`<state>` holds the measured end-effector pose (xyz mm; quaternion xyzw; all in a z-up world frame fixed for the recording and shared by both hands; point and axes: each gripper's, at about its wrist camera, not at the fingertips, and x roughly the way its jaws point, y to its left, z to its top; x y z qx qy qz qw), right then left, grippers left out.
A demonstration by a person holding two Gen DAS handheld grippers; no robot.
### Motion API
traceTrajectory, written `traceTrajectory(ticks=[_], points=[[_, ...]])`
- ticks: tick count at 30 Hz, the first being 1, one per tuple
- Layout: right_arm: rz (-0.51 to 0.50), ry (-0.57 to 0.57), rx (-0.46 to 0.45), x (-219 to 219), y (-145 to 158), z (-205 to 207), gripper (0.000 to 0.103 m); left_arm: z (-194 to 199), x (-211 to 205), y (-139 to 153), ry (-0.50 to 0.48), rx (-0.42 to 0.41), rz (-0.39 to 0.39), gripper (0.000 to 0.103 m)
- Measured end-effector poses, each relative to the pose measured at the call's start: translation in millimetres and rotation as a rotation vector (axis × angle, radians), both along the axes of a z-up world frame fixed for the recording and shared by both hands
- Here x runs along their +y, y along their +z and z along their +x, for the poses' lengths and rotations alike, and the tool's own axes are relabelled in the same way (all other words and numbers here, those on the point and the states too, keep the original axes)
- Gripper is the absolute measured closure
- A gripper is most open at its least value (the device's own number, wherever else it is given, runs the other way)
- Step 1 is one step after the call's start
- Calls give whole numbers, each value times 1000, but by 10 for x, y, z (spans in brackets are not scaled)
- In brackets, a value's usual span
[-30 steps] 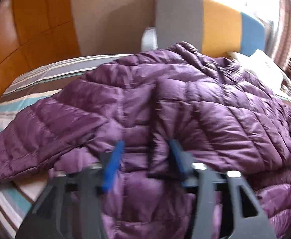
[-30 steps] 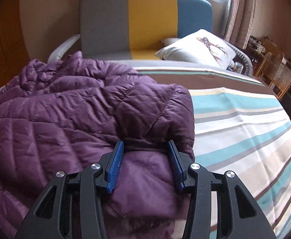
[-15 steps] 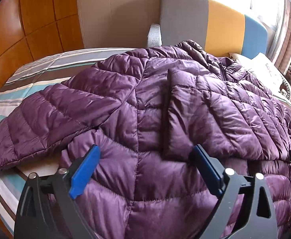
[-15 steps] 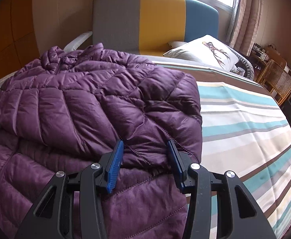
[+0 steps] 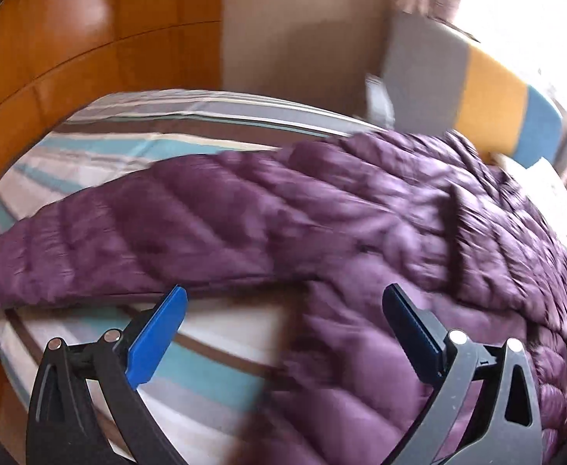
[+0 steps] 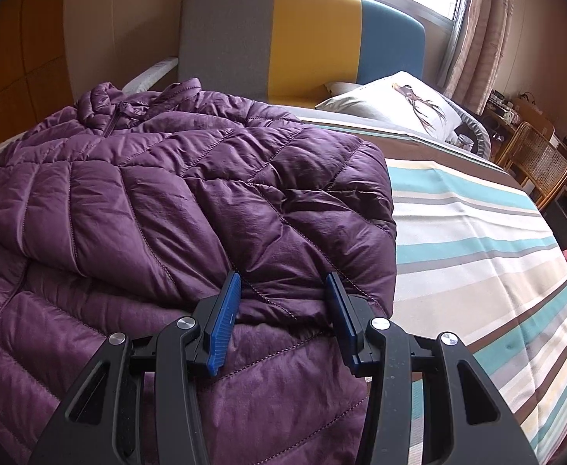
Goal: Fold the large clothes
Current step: 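Move the left gripper to the other sleeve cuff and close on it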
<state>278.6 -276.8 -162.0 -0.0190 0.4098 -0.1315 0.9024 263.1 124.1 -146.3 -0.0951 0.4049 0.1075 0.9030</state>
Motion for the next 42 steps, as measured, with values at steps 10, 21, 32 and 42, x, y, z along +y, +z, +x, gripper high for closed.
traceTrajectory(ticks=[10,21,32,42], points=[[88,27,-139,-96,248,-147,58,-347,1251,-100,359,-23,-81,3],[171,11,-3,-184,-14,247,58,-569,1851,-373,569,11,-140,3],[143,12,-10,-151,-28,200,58,-965,2245,-431,764,-30,-202,24],[142,12,-12,-149,-30,195,58,-798,2321,-452,806,-31,-166,69]])
